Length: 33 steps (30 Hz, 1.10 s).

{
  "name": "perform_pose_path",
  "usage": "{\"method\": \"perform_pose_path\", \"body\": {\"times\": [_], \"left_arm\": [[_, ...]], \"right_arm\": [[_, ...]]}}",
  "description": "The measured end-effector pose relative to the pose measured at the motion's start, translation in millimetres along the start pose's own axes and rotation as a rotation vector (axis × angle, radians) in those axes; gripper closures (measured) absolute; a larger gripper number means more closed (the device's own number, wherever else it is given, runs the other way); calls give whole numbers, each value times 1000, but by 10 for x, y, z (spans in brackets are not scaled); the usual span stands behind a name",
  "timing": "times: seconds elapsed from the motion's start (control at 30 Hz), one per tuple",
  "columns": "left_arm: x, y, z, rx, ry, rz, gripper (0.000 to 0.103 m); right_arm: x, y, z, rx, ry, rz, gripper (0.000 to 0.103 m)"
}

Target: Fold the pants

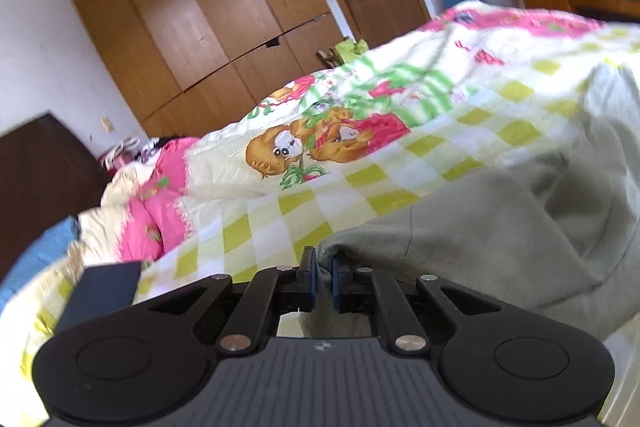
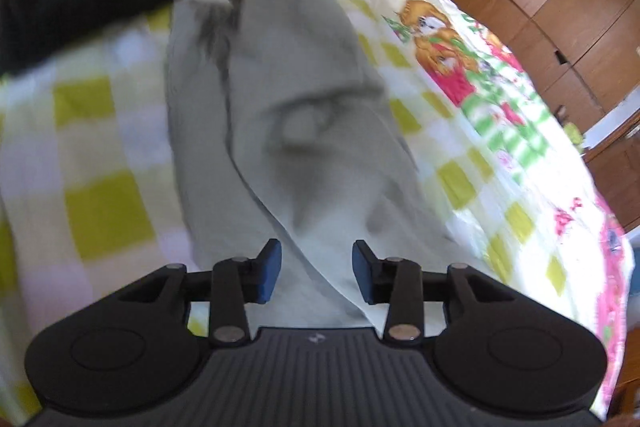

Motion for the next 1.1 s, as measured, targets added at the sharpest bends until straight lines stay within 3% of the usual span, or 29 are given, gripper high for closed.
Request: {"method": "perform_pose_path", "body": {"times": [0.2,0.3,0.37,0.4,0.43,0.47,0.5,0.67,0.8,0.9,1.0,1.03,1.1], "left_arm": [[49,99,-61,-76,27,10,80],[137,104,-81,-99,55,8,80],[180,89,-27,-99,55,11,80],[192,85,23,-94,48,11,80],[184,87,68,-89,39,10,80],[180,90,118,-85,30,10,80],[174,102,161,-81,24,11,80],[201,195,255,-99,29,20,80],[389,185,442,-110,34,27,80],[434,138,660,-107,-16,27,80],[329,108,721,-112,-77,31,80],[280,82,672,-105,-91,42,80],[219,2,447,-84,-74,41,80]], "right_arm": [[230,30,-201,-179,36,-90,58],[371,33,-290,-164,71,-37,58],[450,47,-335,-190,74,-87,58],[461,-5,-337,-164,72,-102,62],[495,-112,-322,-106,83,-90,83],[478,-206,-317,-57,90,-80,96],[441,-295,-317,-21,90,-81,101],[72,-838,-253,166,24,-128,102],[-174,-1401,-81,221,-17,-293,102],[-525,-1711,1,255,-69,-400,102],[-916,-1578,-37,216,-120,-497,101],[-981,-1433,-101,204,-126,-487,101],[-912,-1108,-261,218,-92,-389,101]]}}
Point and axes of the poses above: each gripper's, at about its wrist camera, not at the fingertips, and x roughly the way its jaws point, y to its left, z to its top, the point moved 1 cm from there along x, roughly the way its jaws point, and after that the axes turned 1 degree about -x, right-handed, at the moved point
